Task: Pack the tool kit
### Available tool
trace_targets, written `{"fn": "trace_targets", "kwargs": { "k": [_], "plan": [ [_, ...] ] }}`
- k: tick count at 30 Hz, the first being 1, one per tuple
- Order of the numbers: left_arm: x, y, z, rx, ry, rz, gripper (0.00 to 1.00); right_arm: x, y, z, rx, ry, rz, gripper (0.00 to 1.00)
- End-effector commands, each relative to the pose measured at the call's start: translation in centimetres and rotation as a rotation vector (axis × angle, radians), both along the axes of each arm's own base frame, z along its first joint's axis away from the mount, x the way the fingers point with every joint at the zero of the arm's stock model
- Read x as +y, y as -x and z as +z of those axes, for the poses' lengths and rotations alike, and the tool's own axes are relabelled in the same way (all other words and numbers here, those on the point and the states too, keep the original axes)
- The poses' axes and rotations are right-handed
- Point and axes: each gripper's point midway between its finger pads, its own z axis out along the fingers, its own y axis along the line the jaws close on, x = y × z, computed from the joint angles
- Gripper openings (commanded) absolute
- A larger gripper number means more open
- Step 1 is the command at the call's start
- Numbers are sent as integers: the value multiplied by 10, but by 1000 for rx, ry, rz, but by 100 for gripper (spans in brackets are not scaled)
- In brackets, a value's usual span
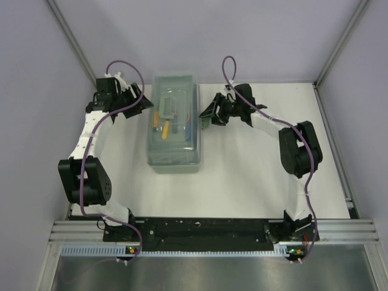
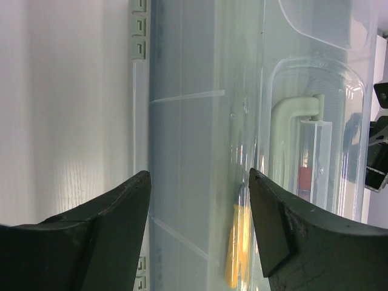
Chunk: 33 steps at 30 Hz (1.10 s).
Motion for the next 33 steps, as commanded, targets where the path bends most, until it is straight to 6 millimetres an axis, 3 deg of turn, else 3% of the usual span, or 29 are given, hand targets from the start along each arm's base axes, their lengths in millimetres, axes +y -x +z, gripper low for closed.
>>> {"fn": "trace_targets", "kwargs": {
  "k": [1,8,16,20,27,33],
  "plan": [
    [-14,54,-89,352,-28,-66,69,53,38,83,-134,-137,151,59],
    [-13,54,-91,358,-30,-64,68,54,41,95,-114,-162,147,61],
    [-14,55,-93,363,-30,-64,68,57,42,72,-51,-144,149,57],
    [-14,56,-93,366,-31,-63,68,58,42,68,-38,-136,144,52],
    [-13,57,-95,372,-32,-58,68,58,42,53,-14,-109,135,29],
    [-13,57,-95,370,-31,-61,68,58,44,35,9,-68,142,24]
  ]
}}
